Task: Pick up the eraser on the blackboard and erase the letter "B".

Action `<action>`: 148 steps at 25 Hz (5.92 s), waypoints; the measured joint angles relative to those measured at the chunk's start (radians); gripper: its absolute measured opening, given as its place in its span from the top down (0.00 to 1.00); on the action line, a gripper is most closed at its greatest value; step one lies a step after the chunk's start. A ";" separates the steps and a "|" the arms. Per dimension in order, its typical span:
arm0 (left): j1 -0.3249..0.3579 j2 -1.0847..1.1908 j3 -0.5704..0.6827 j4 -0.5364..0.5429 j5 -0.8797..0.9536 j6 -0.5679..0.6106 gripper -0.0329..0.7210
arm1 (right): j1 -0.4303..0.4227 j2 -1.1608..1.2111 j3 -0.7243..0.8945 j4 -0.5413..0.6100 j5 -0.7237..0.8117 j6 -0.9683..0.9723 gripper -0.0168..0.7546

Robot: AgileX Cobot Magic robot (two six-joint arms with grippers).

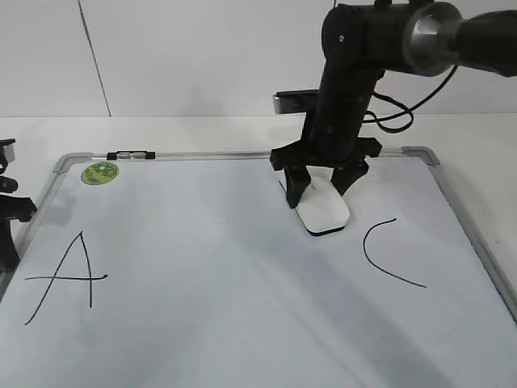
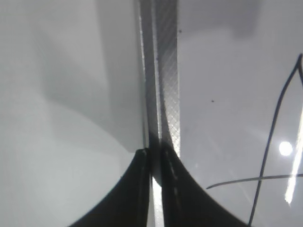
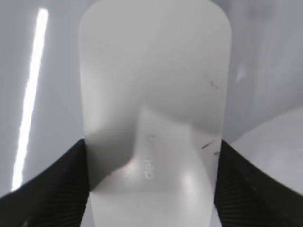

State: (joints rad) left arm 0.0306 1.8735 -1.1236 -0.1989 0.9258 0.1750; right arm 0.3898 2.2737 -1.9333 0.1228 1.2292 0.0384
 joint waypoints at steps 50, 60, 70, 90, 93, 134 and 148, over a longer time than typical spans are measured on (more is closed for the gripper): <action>0.000 0.002 0.000 -0.005 0.023 -0.002 0.92 | -0.356 -0.539 0.750 0.024 -0.168 -0.174 0.25; 0.000 0.002 0.000 -0.007 0.023 -0.002 0.92 | -0.402 -0.494 0.711 0.061 -0.168 -0.223 0.25; 0.000 0.002 0.000 -0.007 0.023 -0.002 0.92 | -0.402 -0.491 0.709 0.075 -0.168 -0.230 0.25; 0.000 0.002 0.000 -0.013 0.023 -0.002 0.92 | -0.402 -0.436 0.706 0.086 -0.166 -0.244 0.20; 0.000 0.002 0.000 -0.013 0.023 -0.002 0.92 | -0.402 -0.436 0.703 0.088 -0.162 -0.244 0.13; 0.000 -0.130 0.000 -0.005 0.148 0.013 0.47 | -0.402 -0.825 0.498 0.094 0.008 -0.211 0.21; 0.000 -0.496 0.000 0.025 0.288 0.010 0.48 | -0.402 -1.217 0.749 0.096 0.020 -0.184 0.21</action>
State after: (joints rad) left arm 0.0306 1.3775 -1.1236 -0.1736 1.2139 0.1852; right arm -0.0127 1.0563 -1.1841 0.2188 1.2494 -0.1455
